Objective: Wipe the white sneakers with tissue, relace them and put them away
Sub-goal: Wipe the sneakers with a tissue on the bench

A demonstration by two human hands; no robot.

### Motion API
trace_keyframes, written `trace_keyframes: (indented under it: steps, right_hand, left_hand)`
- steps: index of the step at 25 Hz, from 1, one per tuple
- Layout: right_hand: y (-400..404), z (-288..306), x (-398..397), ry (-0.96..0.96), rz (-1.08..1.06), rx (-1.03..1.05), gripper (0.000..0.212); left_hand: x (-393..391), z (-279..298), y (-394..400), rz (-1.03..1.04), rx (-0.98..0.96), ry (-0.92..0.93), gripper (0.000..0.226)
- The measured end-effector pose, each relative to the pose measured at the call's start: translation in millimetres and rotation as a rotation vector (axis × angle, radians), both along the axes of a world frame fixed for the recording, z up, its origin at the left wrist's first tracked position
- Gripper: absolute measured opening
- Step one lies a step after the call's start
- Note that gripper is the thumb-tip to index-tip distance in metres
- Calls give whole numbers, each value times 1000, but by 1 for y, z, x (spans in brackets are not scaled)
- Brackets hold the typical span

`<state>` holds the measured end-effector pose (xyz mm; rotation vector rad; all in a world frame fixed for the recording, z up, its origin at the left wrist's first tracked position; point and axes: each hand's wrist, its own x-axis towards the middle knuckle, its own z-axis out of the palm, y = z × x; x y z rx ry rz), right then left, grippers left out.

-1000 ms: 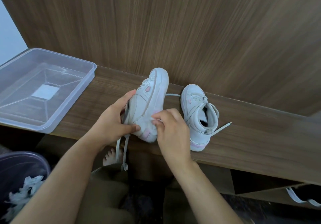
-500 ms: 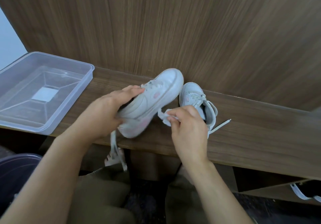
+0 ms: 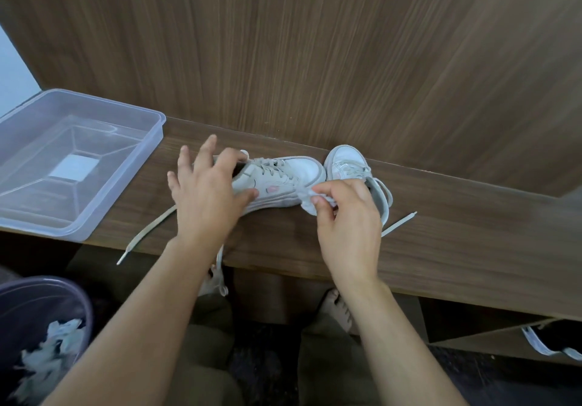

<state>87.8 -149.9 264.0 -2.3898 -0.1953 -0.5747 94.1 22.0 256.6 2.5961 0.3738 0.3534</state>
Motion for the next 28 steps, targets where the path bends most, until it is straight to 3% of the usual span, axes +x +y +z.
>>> trace_keyframes:
  steps: [2,5,7,12,20,25,28]
  right_hand:
    - [1,-1,-2,28,21,-1,13]
    - [-1,1,-5,46,61,16,13]
    - [-1,3,-6,32,69,48,13]
    - [30,-2,16,4,151,-85,14]
    - [43,-8,18,205,194,-503,15]
    - [34,-8,-9,252,389,-250,7]
    - [50,-21,5,192,253,-336,9]
  left_hand:
    - [8,2,14,68,24,-76,48]
    - [10,9,40,243,158,-157,55]
    - [10,9,42,295,49,-162,55]
    - [9,-8,0,139,-310,-14,88]
    - [18,-15,23,-117,-461,-221,54]
    - [20,-22,15,-148,-517,-110,67]
    - [18,-27,12,-165,-510,-55,69]
